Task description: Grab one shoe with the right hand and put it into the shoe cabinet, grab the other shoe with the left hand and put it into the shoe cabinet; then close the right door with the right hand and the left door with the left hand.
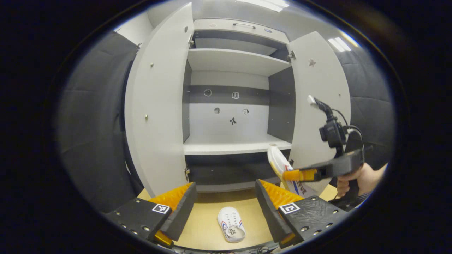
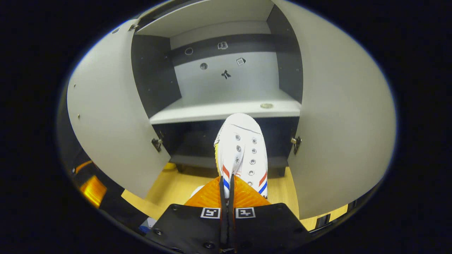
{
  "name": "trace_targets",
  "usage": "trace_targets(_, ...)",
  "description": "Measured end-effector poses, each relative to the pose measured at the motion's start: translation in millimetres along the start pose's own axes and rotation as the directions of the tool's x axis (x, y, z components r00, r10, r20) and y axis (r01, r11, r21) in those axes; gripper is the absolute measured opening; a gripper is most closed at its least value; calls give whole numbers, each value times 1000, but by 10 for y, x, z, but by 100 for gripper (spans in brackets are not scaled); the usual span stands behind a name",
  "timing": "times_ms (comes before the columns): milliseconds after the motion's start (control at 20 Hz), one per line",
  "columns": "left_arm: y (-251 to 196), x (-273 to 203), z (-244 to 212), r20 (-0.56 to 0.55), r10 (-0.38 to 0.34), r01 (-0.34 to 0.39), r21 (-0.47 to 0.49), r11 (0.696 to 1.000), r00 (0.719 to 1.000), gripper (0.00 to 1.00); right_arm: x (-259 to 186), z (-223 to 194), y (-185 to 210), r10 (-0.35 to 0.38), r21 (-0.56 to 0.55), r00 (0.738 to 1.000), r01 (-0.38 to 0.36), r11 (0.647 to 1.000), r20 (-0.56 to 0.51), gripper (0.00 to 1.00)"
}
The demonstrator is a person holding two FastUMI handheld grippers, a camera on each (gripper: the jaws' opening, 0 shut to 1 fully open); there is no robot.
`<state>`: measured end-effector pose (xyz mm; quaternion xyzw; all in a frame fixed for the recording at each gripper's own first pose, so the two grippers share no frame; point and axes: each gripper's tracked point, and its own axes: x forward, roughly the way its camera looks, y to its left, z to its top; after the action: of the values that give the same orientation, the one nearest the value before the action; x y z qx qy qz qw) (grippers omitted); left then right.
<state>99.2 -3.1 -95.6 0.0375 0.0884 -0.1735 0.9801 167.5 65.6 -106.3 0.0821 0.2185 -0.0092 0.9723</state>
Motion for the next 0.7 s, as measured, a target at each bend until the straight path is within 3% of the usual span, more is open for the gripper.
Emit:
trace_targets(300, 57, -22, 69, 16, 20, -20, 29, 999, 1000, 98, 256, 957, 69, 4, -20, 984, 0, 1000, 178, 2)
trace_targets(550, 205, -108, 107, 12, 71, -71, 63, 995, 997, 93, 622, 1555, 47, 3, 4, 973, -4, 1000, 231, 2)
trace_targets(700, 282, -175, 120, 8, 111, -111, 81, 990, 994, 95, 859, 1875, -10, -14, -2, 966, 15, 1000, 257, 1)
